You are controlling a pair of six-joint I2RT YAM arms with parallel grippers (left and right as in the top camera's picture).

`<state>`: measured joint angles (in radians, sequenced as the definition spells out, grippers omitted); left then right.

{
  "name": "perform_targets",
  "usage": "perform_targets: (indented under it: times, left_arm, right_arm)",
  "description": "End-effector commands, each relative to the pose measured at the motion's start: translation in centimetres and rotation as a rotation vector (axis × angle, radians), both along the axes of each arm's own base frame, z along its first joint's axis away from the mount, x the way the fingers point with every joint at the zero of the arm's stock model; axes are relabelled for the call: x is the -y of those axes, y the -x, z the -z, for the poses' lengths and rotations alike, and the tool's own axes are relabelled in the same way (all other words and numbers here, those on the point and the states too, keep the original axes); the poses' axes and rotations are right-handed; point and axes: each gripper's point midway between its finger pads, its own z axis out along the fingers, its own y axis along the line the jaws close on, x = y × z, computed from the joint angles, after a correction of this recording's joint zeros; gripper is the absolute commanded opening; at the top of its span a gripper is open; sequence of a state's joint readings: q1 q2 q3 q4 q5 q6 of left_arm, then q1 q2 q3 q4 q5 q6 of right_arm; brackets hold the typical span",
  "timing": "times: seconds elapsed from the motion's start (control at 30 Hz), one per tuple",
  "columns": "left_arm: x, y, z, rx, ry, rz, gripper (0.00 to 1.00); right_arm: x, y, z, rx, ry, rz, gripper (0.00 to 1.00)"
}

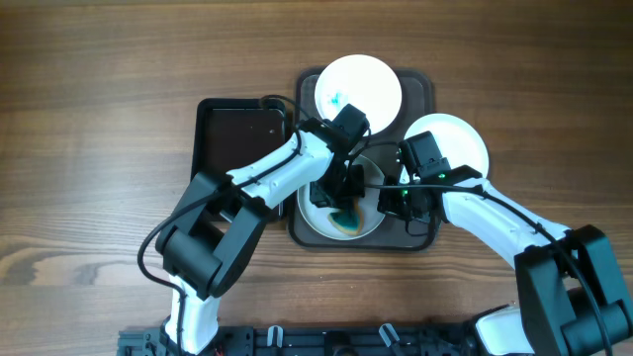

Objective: Clean dirty plates on tray and stack at the side
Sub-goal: 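Return the sponge to the black tray with the left gripper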

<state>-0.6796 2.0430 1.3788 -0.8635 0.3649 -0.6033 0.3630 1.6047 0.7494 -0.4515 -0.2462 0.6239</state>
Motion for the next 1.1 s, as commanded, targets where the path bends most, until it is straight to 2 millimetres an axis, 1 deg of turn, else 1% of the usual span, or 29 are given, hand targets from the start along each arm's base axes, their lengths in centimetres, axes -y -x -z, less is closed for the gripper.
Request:
perform_targets:
  times: [0.0, 0.03, 0.07, 0.13, 0.23, 0.3, 0.4, 0.53, 0.67, 0.73, 0.77, 0.83, 0.93, 0.97, 1.0, 1.03, 1.07]
  left_arm:
    - [-2.4, 2.3, 1.4, -0.123, -0.079, -0.008, 0.04]
    - [-3.7, 2.3, 1.6, -0.123, -0.136, -0.015, 0.04]
    - [-4.5, 2.2, 1.7, -0.119, -0.171, -0.017, 0.04]
    - [-6.8, 1.8, 1.8, -0.09, -0.274, -0.021, 0.04]
    - [-9.1, 0.5, 1.5, -0.036, -0.373, -0.064, 0.04]
    - [-10.1, -0.4, 0.9, -0.003, -0.4, -0.101, 0.04]
    - [-11.4, -2.1, -0.8, 0.06, -0.397, -0.175, 0.04]
    - [-11.7, -3.7, -3.5, 0.126, -0.318, -0.235, 0.04]
    - [-12.1, -4.8, -6.4, 0.183, -0.239, -0.289, 0.04]
    - [-13.1, -5.5, -7.9, 0.218, -0.215, -0.325, 0.04]
    - [-14.0, -5.8, -8.5, 0.23, -0.21, -0.342, 0.04]
    - [-15.4, -6.2, -9.0, 0.239, -0.211, -0.357, 0.04]
    - [-18.6, -6.9, -8.9, 0.231, -0.243, -0.393, 0.04]
    - [-19.9, -7.1, -8.5, 0.231, -0.268, -0.407, 0.04]
    - [-20.9, -7.1, -8.3, 0.231, -0.29, -0.425, 0.04]
    - [-22.3, -7.2, -7.8, 0.229, -0.326, -0.45, 0.04]
    - [-23.2, -7.1, -7.3, 0.226, -0.348, -0.466, 0.04]
  right_arm:
    - [1.0, 0.5, 1.1, -0.021, 0.052, 0.018, 0.04]
    - [1.0, 0.5, 1.1, -0.02, 0.052, 0.018, 0.04]
    - [1.0, 0.5, 1.1, -0.02, 0.052, 0.018, 0.05]
    - [1.0, 0.5, 1.1, -0.02, 0.052, 0.018, 0.04]
    - [1.0, 0.5, 1.1, -0.02, 0.052, 0.018, 0.04]
    - [1.0, 0.5, 1.1, -0.02, 0.052, 0.017, 0.04]
    - [1.0, 0.5, 1.1, -0.019, 0.053, 0.014, 0.04]
    - [1.0, 0.5, 1.1, -0.015, 0.054, 0.001, 0.04]
    - [1.0, 0.5, 1.1, -0.014, 0.057, -0.012, 0.04]
    - [0.9, 0.5, 1.1, -0.003, 0.058, -0.038, 0.04]
    - [0.9, 0.5, 1.1, 0.001, 0.058, -0.056, 0.04]
    - [0.8, 0.5, 1.0, 0.01, 0.058, -0.088, 0.05]
    - [0.3, 0.8, 0.9, 0.013, 0.037, -0.148, 0.06]
    - [0.3, 0.8, 0.9, 0.013, 0.037, -0.148, 0.05]
    - [0.3, 0.8, 0.9, 0.014, 0.037, -0.147, 0.04]
    - [0.3, 0.7, 0.9, 0.017, 0.035, -0.146, 0.04]
    - [0.3, 0.6, 0.9, 0.02, 0.034, -0.143, 0.04]
